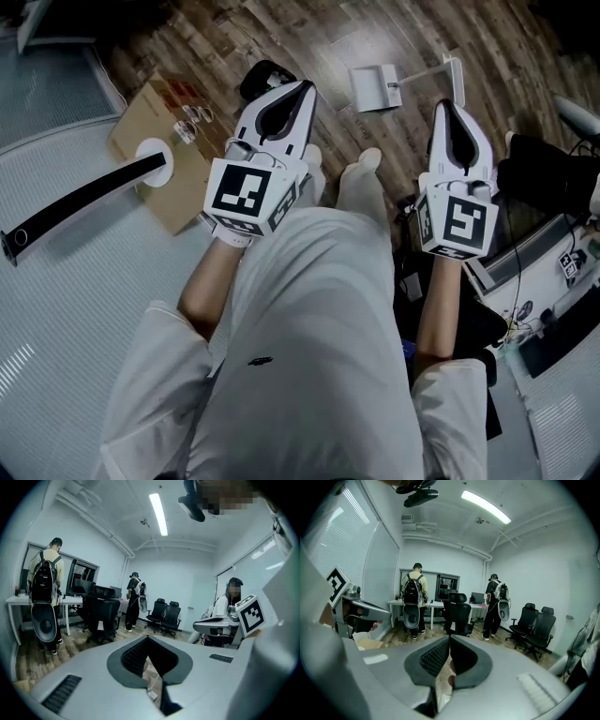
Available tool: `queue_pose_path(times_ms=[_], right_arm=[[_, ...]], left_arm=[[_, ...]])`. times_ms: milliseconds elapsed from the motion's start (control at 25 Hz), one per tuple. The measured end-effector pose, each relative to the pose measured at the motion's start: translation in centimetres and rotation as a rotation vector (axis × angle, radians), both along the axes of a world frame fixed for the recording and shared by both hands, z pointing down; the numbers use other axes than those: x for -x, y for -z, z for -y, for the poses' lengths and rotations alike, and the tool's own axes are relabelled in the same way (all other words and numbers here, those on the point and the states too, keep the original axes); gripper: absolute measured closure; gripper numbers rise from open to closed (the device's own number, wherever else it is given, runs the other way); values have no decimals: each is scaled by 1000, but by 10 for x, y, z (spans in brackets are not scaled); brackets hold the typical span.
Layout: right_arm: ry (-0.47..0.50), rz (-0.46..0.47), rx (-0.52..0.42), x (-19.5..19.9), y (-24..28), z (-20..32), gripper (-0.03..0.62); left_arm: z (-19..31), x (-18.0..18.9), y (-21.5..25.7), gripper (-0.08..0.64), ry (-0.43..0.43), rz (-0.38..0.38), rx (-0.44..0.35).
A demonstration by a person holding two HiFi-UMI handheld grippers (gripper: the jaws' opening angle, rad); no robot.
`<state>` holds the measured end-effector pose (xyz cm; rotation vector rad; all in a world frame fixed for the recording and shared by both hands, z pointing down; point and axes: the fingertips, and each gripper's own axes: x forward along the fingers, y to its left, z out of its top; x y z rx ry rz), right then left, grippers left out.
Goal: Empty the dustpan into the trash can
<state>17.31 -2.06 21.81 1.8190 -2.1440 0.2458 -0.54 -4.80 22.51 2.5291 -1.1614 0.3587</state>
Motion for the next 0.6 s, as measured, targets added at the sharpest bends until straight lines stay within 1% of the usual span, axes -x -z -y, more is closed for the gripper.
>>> queue_pose_path(times_ms=[200,400,600], right_arm=[[-12,-6,-17,16,17,-18,578],[11,-19,-57,36,40,-23,580],[-5,6,-110,45,65,-26,580]], left_arm=[[-7,20,22,554,12,-11,-38],[-10,35,41,554,12,-26,-68],[-13,49,55,554,13,-42,-84]])
